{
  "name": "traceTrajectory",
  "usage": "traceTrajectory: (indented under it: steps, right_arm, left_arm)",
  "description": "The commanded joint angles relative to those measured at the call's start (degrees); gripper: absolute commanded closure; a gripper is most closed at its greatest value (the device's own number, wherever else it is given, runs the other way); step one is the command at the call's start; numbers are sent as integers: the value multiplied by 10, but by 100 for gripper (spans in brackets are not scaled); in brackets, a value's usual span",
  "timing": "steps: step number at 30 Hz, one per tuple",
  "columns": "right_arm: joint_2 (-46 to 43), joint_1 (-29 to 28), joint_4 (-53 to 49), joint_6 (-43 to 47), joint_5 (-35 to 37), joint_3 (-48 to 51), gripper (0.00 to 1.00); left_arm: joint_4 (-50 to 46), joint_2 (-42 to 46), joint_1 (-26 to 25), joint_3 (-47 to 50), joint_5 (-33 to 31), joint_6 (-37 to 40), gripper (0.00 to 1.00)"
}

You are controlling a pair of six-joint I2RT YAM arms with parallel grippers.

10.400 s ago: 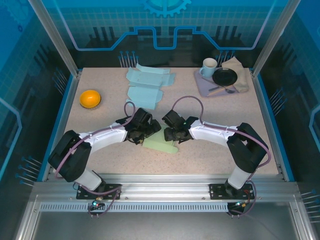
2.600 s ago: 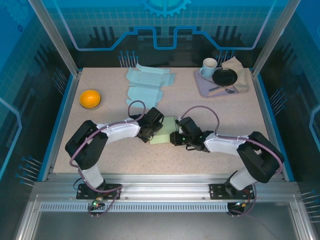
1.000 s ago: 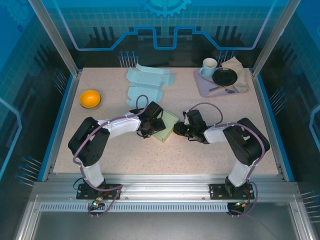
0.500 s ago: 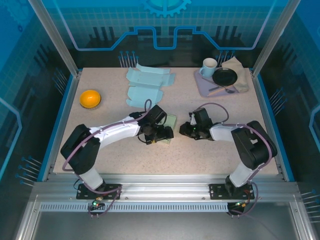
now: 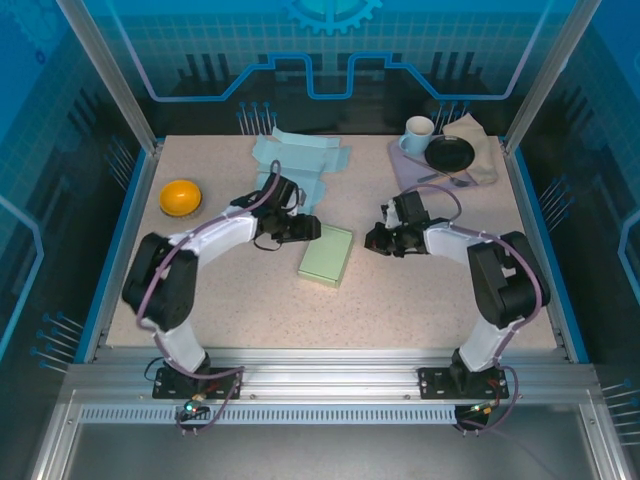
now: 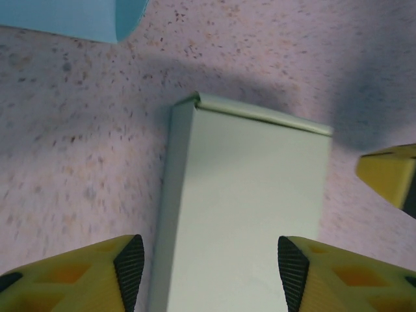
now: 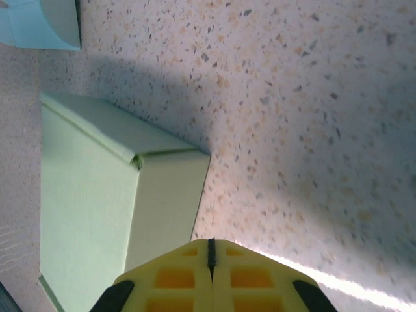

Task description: Fold the paper box

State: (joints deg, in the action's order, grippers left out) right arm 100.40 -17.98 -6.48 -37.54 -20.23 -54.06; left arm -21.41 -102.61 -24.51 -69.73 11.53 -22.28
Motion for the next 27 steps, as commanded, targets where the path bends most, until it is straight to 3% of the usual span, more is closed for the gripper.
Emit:
traceTrajectory:
  steps: [1,4,8,17,20,27]
  right_arm:
    - [39,2,-14,-12,-22,-27,95]
    - [67,0,5,-21,-39,-40,95]
    - [101,-20,23,-28,-52,-63,95]
    - [117,-67,83,-62,-94,-94,94]
    - [93,-58,48,-59,-71,-80,94]
    - [-12,-27,-89,-12,9,-11,92]
  left_arm:
    - [33,-59,-2,-36,26,54,39]
    - [51,-80,-1,-41,24,42,39]
    - [103,-87,-6,-28,69,4,39]
    - [177,-120,-67,-10,129,-71,40]
    - [152,-109,-56,-6,101,-85,41]
    - [66,-26,0,33,15,-92,29]
